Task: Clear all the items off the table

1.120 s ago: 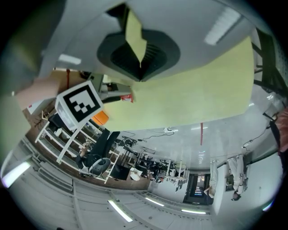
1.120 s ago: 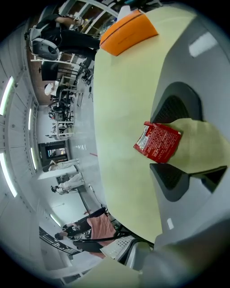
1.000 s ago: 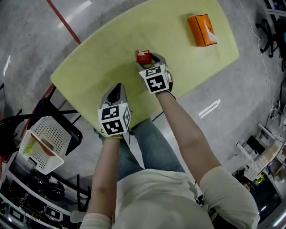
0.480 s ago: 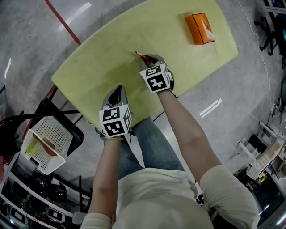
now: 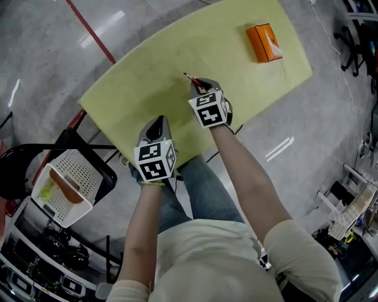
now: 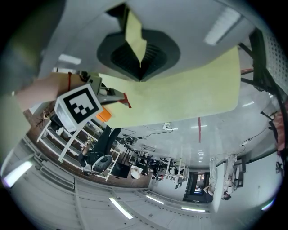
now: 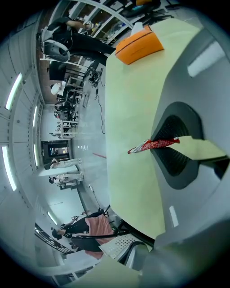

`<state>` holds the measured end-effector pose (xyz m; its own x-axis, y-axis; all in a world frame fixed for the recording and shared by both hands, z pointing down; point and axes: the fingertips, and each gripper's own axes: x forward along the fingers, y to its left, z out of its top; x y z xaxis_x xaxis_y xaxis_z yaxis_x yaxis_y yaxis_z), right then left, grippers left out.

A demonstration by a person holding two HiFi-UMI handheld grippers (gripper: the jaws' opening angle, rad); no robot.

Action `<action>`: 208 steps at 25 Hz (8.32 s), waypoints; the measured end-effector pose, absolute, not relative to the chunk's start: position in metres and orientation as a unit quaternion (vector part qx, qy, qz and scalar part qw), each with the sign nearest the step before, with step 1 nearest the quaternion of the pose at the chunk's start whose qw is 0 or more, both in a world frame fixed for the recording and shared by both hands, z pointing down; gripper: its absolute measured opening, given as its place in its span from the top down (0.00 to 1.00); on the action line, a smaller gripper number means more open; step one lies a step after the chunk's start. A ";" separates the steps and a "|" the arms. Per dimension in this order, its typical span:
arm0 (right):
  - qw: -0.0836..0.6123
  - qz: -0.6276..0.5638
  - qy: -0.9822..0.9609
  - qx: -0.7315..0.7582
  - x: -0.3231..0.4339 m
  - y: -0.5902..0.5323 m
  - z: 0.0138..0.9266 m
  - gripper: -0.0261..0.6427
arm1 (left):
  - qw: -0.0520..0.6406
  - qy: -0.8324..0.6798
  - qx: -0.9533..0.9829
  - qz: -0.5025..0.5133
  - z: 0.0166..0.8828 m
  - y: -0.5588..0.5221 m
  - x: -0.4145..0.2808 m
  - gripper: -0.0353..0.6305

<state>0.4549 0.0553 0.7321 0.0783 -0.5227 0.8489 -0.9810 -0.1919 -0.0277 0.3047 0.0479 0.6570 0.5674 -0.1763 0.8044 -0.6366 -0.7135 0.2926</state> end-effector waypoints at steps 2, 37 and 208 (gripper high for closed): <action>0.299 0.381 -0.559 0.673 0.452 0.055 0.725 0.91 | 0.289 -0.244 0.837 0.395 0.651 0.046 0.300 0.93; 0.257 0.345 -0.531 0.730 0.347 0.082 0.544 0.91 | 0.283 -0.243 0.856 0.357 0.518 0.045 0.172 0.93; 0.219 0.266 -0.699 0.627 0.127 0.145 0.437 0.96 | 0.242 -0.275 0.870 0.331 0.437 0.104 0.054 0.93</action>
